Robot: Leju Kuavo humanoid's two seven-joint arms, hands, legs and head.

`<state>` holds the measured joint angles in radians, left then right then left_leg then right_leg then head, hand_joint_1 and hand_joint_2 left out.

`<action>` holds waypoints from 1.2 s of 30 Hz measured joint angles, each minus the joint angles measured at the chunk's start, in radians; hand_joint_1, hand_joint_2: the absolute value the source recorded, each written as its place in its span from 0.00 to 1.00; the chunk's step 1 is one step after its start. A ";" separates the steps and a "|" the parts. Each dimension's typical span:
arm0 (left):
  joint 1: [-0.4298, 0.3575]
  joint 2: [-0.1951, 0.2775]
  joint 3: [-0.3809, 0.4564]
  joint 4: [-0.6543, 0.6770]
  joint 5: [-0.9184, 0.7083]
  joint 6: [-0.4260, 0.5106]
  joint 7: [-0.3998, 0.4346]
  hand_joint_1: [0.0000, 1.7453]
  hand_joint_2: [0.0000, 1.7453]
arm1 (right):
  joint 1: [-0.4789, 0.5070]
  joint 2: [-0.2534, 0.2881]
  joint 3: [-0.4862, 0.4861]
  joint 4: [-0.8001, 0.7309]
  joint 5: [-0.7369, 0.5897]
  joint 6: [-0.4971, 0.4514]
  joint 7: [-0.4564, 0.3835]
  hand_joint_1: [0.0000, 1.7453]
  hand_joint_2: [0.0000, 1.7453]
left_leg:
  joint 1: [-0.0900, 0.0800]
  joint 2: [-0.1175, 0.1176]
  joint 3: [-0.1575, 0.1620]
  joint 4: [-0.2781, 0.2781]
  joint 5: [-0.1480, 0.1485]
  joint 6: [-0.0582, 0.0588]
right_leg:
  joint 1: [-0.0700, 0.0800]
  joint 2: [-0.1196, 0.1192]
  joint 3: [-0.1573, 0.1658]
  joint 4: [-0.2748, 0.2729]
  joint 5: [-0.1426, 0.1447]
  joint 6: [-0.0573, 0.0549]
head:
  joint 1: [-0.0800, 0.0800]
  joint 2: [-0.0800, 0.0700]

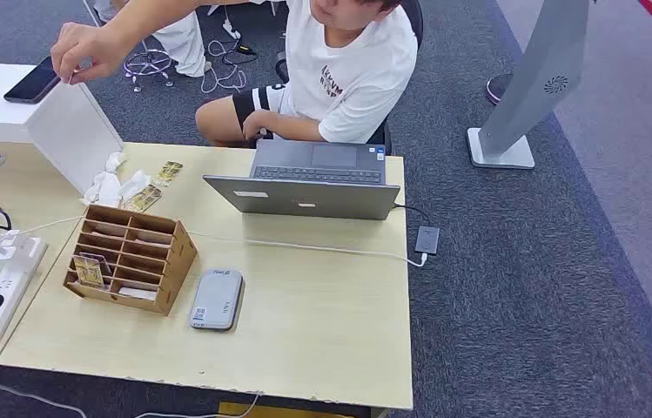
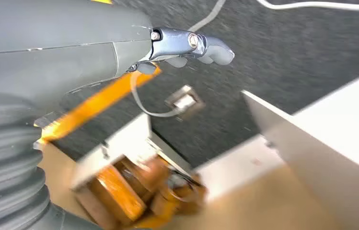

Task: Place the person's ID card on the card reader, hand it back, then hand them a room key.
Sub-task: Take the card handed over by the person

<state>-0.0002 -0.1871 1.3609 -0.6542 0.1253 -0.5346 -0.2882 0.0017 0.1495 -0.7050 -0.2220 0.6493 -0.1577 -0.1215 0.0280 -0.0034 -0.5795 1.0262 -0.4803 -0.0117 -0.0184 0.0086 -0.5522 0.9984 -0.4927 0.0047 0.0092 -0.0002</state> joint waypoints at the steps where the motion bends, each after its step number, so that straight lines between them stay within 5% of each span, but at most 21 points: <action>1: 0.003 -0.002 -0.001 -0.013 0.009 -0.003 0.001 0.00 1.00 | 0.000 0.001 0.000 0.001 0.003 -0.002 0.002 0.00 1.00 | 0.000 0.000 0.000 0.000 0.000 0.000 | 0.000 0.000 0.000 0.000 0.000 0.000 | 0.000 0.000; 27: 0.279 -0.086 -0.369 -0.759 0.335 0.024 -0.134 0.00 1.00 | 0.000 0.035 -0.005 0.014 0.128 -0.044 0.085 0.00 1.00 | 0.000 0.000 0.000 0.000 -0.001 0.000 | 0.000 0.000 0.000 0.000 0.000 0.000 | 0.000 0.000; 36: 0.287 -0.082 -0.488 -0.951 0.251 0.076 -0.189 0.00 1.00 | -0.001 0.044 -0.005 0.015 0.181 -0.046 0.108 0.00 1.00 | 0.000 0.001 0.002 0.000 -0.001 0.000 | 0.000 0.001 0.000 0.000 0.000 0.000 | 0.000 0.000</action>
<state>0.2864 -0.2688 0.8732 -1.6054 0.3766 -0.4587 -0.4774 0.0006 0.1931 -0.7103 -0.2071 0.8300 -0.2033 -0.0132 0.0280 -0.0025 -0.5777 1.0262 -0.4809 -0.0121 -0.0185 0.0094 -0.5527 0.9984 -0.4930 0.0049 0.0090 -0.0002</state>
